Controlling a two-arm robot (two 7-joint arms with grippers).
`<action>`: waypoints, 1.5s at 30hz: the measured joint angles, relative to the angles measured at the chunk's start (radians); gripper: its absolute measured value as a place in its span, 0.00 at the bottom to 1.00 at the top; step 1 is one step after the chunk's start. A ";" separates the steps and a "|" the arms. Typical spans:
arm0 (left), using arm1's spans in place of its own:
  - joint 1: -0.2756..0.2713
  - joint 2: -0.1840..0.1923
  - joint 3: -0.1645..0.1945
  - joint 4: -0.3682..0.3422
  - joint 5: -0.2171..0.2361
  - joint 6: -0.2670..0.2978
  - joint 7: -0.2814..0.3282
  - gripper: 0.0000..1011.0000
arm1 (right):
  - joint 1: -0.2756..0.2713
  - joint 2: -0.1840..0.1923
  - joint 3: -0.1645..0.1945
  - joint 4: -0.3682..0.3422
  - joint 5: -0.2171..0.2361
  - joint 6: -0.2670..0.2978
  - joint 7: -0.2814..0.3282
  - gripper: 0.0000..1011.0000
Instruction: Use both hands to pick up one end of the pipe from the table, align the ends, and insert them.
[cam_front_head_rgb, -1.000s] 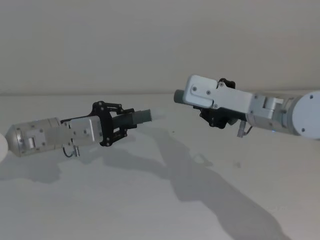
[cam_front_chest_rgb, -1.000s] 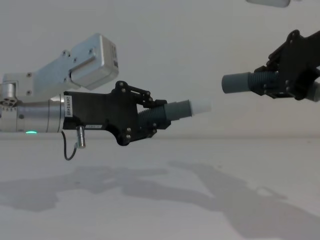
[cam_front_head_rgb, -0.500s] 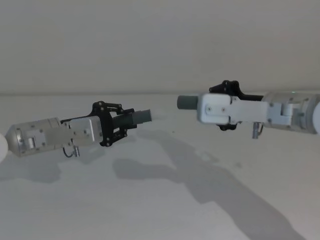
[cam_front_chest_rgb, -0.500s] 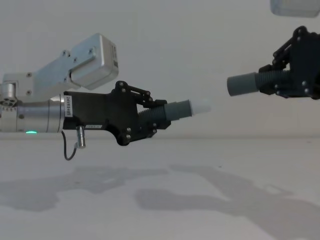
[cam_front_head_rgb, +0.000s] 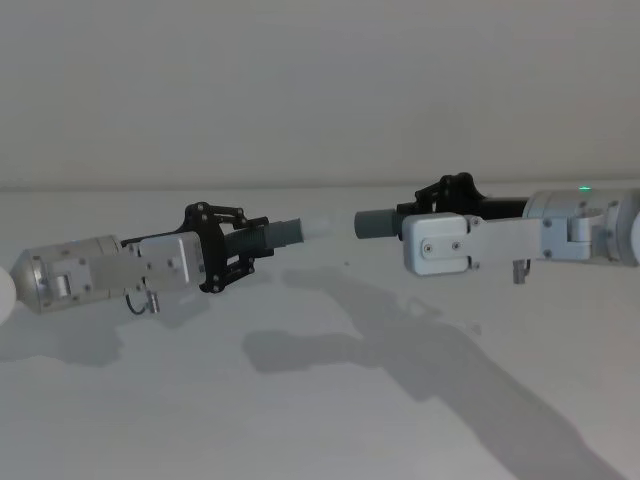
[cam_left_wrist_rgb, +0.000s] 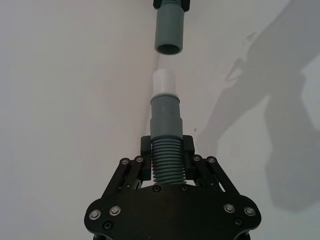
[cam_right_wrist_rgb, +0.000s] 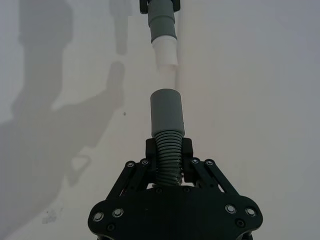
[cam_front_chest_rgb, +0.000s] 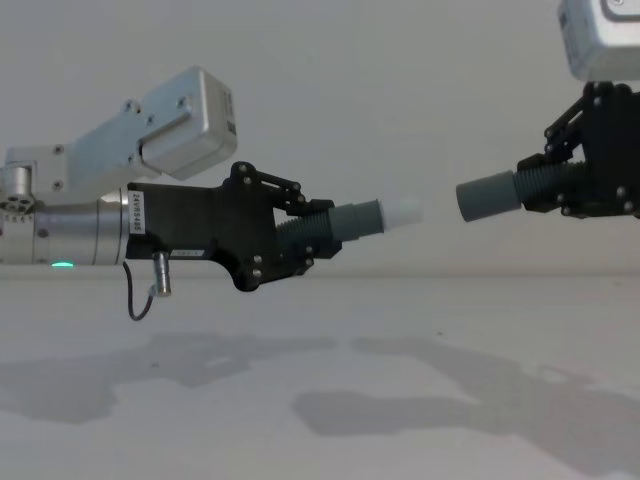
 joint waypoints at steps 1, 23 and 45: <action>0.000 0.000 0.000 0.000 0.000 0.000 0.000 0.32 | 0.004 -0.004 -0.003 0.007 -0.004 -0.009 0.004 0.25; 0.000 0.000 0.000 0.000 0.000 0.000 0.000 0.32 | 0.046 -0.071 -0.020 0.093 -0.025 -0.088 0.025 0.25; 0.000 0.001 0.000 0.000 0.000 0.000 0.000 0.32 | 0.066 -0.100 -0.028 0.128 -0.022 -0.120 0.027 0.25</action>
